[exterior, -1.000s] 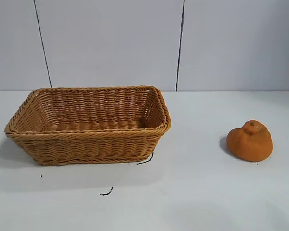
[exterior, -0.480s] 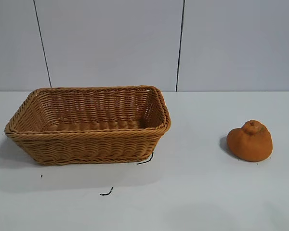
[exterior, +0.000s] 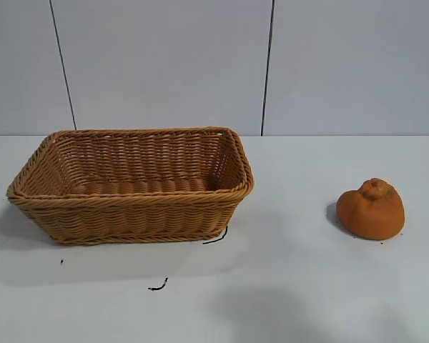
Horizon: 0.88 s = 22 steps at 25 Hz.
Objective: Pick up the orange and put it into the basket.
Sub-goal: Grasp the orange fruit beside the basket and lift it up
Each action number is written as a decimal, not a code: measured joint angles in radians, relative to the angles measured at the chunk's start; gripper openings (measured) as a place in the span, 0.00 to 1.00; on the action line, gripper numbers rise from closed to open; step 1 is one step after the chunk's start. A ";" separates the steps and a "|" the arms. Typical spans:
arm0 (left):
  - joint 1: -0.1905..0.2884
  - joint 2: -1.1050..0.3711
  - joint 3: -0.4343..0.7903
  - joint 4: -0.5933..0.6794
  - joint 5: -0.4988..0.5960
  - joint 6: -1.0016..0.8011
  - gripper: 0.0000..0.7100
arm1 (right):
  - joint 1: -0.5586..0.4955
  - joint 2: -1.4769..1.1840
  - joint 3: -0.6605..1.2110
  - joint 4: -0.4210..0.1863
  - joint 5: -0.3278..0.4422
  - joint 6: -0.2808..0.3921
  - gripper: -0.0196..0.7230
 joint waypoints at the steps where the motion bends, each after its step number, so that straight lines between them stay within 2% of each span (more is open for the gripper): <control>1: 0.000 0.000 0.000 0.000 0.000 0.000 0.90 | 0.000 0.064 -0.037 0.000 -0.006 0.000 0.92; 5: 0.000 0.000 0.000 0.000 0.000 0.000 0.90 | 0.000 0.335 -0.221 0.014 -0.022 0.000 0.92; 12: 0.000 0.000 0.000 0.000 0.000 0.000 0.90 | 0.000 0.670 -0.426 0.019 -0.026 0.000 0.92; 18: 0.000 0.000 0.000 0.000 0.000 0.000 0.90 | 0.000 0.878 -0.495 0.064 -0.031 -0.004 0.92; 22: 0.000 0.000 0.000 0.000 0.000 0.000 0.90 | 0.000 0.961 -0.495 0.071 -0.034 -0.004 0.92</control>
